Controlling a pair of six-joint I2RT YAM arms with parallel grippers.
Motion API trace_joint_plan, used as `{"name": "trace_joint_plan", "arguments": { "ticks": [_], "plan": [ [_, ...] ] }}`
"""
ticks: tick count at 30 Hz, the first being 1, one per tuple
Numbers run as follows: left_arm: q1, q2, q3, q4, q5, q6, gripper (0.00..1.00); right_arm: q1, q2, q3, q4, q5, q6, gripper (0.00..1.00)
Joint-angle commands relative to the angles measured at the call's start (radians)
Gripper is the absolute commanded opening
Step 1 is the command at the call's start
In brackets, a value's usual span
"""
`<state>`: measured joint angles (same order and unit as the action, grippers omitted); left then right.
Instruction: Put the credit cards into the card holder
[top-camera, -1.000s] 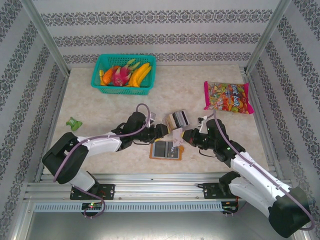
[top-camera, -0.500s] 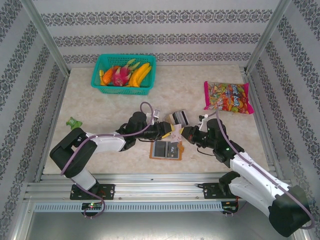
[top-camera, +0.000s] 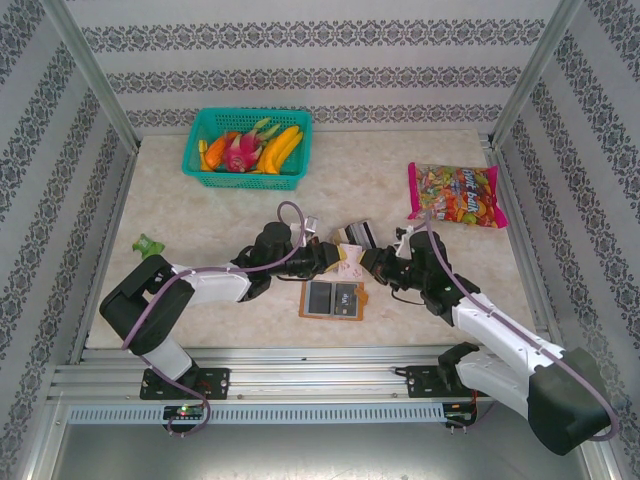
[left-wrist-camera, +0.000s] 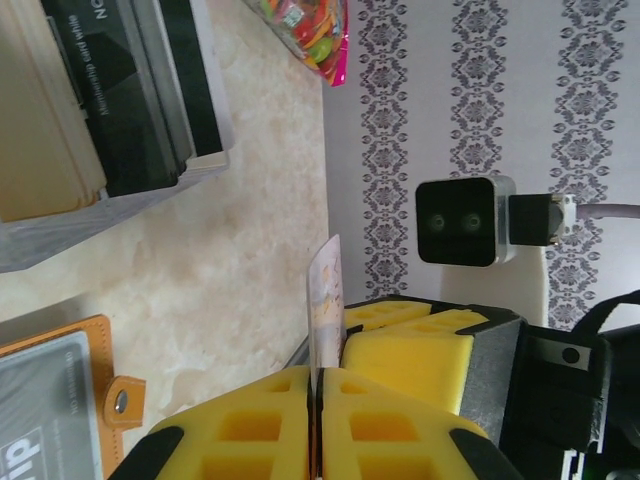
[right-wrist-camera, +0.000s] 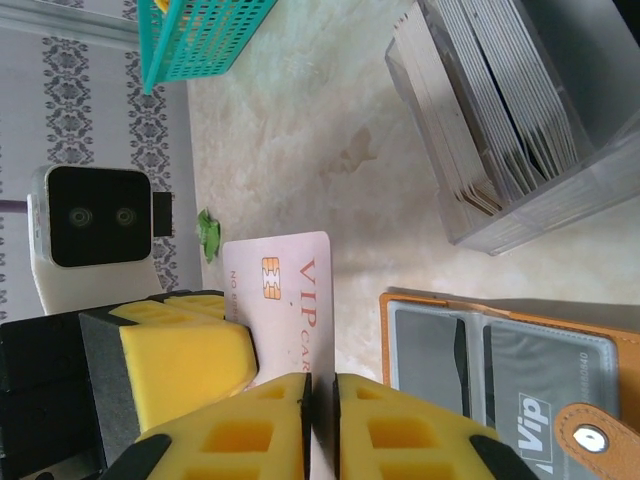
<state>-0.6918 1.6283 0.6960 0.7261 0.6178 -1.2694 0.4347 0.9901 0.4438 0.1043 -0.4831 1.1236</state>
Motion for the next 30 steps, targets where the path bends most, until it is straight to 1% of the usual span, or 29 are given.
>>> {"name": "trace_joint_plan", "arguments": {
  "ticks": [1,5,7,11,12,13,16,18,20,22,27,30],
  "plan": [
    [-0.004,0.007,0.015,0.086,0.039,-0.015,0.11,-0.008,-0.005,0.02,0.096,-0.085,0.014,0.15],
    [-0.003,0.008,0.012,0.111,0.052,-0.027,0.1,-0.023,0.001,0.018,0.122,-0.118,0.025,0.15],
    [-0.002,0.012,0.008,0.14,0.059,-0.044,0.09,-0.027,0.005,0.019,0.132,-0.127,0.031,0.2],
    [0.003,0.015,-0.008,0.222,0.065,-0.094,0.06,-0.039,0.015,0.017,0.16,-0.145,0.048,0.2],
    [0.004,0.015,-0.01,0.243,0.065,-0.109,0.05,-0.043,0.022,0.016,0.181,-0.159,0.058,0.21],
    [0.006,0.018,-0.013,0.267,0.066,-0.124,0.04,-0.047,0.026,0.015,0.205,-0.174,0.068,0.24],
    [0.012,0.025,-0.008,0.332,0.077,-0.168,0.03,-0.054,0.046,0.018,0.253,-0.206,0.086,0.25],
    [0.014,0.03,0.0,0.345,0.085,-0.179,0.03,-0.057,0.057,0.018,0.282,-0.218,0.1,0.24],
    [0.014,0.031,0.003,0.341,0.09,-0.179,0.02,-0.058,0.068,0.017,0.321,-0.235,0.114,0.23],
    [0.015,0.034,0.002,0.347,0.089,-0.182,0.02,-0.059,0.071,0.022,0.326,-0.241,0.119,0.17],
    [0.017,0.025,-0.015,0.317,0.073,-0.167,0.06,-0.063,0.042,0.031,0.248,-0.214,0.076,0.04],
    [0.018,0.022,-0.02,0.28,0.064,-0.155,0.19,-0.062,0.022,0.035,0.204,-0.205,0.046,0.0]
  ]
}}
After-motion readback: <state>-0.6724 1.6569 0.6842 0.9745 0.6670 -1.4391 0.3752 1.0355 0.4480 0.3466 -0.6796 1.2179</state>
